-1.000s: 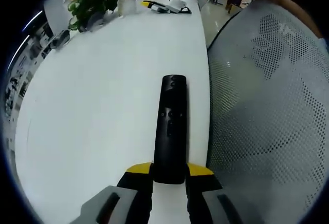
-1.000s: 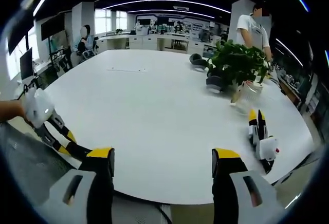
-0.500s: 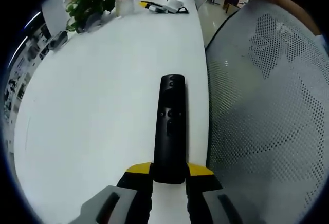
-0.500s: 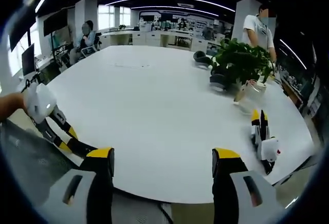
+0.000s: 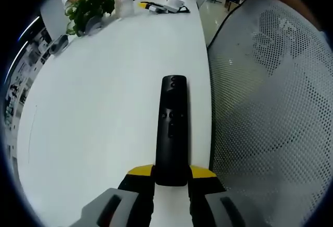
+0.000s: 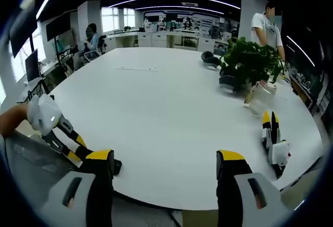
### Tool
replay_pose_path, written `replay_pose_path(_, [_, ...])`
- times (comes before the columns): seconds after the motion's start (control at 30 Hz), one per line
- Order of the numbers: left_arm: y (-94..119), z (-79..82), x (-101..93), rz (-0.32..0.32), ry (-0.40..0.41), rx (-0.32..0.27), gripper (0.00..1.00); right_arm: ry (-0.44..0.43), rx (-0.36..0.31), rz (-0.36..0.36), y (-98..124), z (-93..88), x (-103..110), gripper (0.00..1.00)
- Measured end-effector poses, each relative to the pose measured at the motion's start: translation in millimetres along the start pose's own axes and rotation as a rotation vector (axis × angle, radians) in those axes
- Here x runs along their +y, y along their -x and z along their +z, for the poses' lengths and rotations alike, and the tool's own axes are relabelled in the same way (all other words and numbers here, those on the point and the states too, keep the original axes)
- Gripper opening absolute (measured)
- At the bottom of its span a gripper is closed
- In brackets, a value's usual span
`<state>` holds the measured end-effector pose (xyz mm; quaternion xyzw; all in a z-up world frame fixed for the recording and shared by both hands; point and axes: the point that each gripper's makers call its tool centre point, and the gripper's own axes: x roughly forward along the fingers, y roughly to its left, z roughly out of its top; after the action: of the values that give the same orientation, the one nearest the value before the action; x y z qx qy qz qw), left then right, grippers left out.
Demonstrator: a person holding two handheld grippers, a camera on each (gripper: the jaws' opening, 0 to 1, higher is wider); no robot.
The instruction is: Press the specified remote control buttons in sequence, fully releasing each button before pressing the next.
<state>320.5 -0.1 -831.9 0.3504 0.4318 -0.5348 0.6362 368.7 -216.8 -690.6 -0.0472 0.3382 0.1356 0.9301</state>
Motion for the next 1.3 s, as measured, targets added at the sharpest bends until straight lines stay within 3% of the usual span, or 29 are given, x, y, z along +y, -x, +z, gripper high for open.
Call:
replay_pose_path(0.2, [1, 0.9, -0.1, -0.005, 0.005, -0.033, 0.24, -0.017, -0.042, 0.072, -22, 24.1, 28, 0.82])
replay_pose_path(0.47, [0, 1.4, 0.4, -0.008, -0.002, -0.036, 0.24, 0.017, -0.025, 0.133, -43, 28.4, 54, 0.79])
replay_pose_path(0.73, [0, 2.3, 0.9, -0.015, 0.003, -0.055, 0.24, -0.036, 0.001, 0.19, -62, 27.5, 72, 0.72])
replay_pose_path(1.17, [-1, 3.5, 2.0, -0.009, -0.018, -0.068, 0.24, -0.049, 0.116, 0.243, -81, -6.5, 89, 0.5])
replay_pose_path(1.3, [-1, 3.6, 1.9, -0.009, -0.025, -0.068, 0.24, -0.051, 0.166, 0.262, -82, -17.5, 89, 0.38])
